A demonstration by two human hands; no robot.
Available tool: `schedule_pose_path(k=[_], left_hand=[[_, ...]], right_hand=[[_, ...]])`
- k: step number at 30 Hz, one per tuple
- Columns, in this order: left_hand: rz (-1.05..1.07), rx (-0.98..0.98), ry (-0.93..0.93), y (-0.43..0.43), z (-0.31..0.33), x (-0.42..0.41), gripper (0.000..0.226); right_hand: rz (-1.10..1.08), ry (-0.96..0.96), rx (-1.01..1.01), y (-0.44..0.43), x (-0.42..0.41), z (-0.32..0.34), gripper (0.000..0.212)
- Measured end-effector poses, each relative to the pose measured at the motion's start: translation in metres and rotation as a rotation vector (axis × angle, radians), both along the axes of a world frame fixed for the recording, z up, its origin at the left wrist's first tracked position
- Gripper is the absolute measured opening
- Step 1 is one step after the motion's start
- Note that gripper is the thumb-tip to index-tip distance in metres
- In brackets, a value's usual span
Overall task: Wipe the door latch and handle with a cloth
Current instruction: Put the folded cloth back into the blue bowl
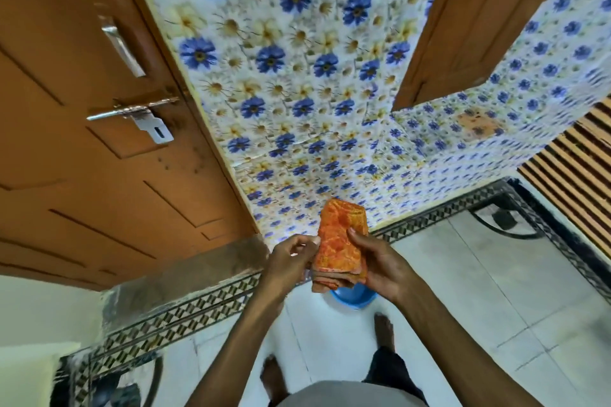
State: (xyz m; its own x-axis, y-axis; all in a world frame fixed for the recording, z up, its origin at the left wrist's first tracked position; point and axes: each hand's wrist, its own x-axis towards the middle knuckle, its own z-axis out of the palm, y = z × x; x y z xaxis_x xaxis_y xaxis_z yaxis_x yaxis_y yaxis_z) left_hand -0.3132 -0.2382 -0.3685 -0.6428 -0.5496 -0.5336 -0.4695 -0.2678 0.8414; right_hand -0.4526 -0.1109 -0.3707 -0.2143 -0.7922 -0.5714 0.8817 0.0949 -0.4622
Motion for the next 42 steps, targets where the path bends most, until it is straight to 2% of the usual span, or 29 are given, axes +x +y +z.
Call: schedule_pose_path(k=[4, 8, 11, 14, 18, 21, 24, 27, 29, 31, 33, 35, 39, 42], left_hand=[[0.08, 0.011, 0.023, 0.053, -0.022, -0.052, 0.023], [0.187, 0.026, -0.08, 0.091, -0.065, -0.098, 0.041], [0.159, 0.1, -0.193, 0.111, -0.123, -0.121, 0.017], [0.096, 0.085, -0.33, 0.122, -0.221, -0.128, 0.014], [0.074, -0.026, -0.458, 0.115, -0.377, -0.123, 0.017], [0.133, -0.182, -0.528, 0.103, -0.511, -0.126, 0.021], [0.16, -0.273, -0.584, 0.087, -0.633, -0.134, 0.042], [0.165, -0.265, -0.604, 0.069, -0.706, -0.133, 0.044], [0.215, -0.336, -0.577, 0.064, -0.735, -0.126, 0.031], [0.262, -0.357, -0.52, 0.062, -0.747, -0.117, 0.022], [0.29, -0.313, -0.424, 0.06, -0.749, -0.108, 0.026], [0.299, -0.275, -0.358, 0.059, -0.746, -0.104, 0.027], [0.32, -0.222, -0.357, 0.059, -0.731, -0.104, 0.024], [0.315, -0.208, -0.408, 0.061, -0.701, -0.103, 0.02]], right_hand=[[0.048, 0.088, 0.084, 0.033, -0.063, -0.029, 0.086], [0.167, 0.195, 0.174, 0.062, -0.11, -0.068, 0.047], [0.252, 0.409, 0.398, 0.075, -0.129, -0.125, 0.034], [0.415, 0.603, 0.66, 0.083, -0.138, -0.227, 0.05], [0.567, 0.678, 0.899, 0.088, -0.151, -0.367, 0.032], [0.581, 0.646, 0.917, 0.081, -0.159, -0.486, 0.03], [0.448, 0.665, 0.847, 0.056, -0.155, -0.603, 0.018], [0.466, 0.729, 0.825, 0.017, -0.144, -0.689, 0.016], [0.49, 0.79, 0.872, 0.002, -0.137, -0.752, 0.035], [0.463, 0.832, 0.927, -0.006, -0.133, -0.787, 0.042], [0.537, 0.808, 0.921, -0.01, -0.132, -0.819, 0.054], [0.637, 0.885, 0.969, -0.007, -0.138, -0.831, 0.065], [0.657, 0.928, 1.054, 0.001, -0.145, -0.804, 0.041], [0.595, 0.942, 0.971, 0.009, -0.138, -0.748, 0.031]])
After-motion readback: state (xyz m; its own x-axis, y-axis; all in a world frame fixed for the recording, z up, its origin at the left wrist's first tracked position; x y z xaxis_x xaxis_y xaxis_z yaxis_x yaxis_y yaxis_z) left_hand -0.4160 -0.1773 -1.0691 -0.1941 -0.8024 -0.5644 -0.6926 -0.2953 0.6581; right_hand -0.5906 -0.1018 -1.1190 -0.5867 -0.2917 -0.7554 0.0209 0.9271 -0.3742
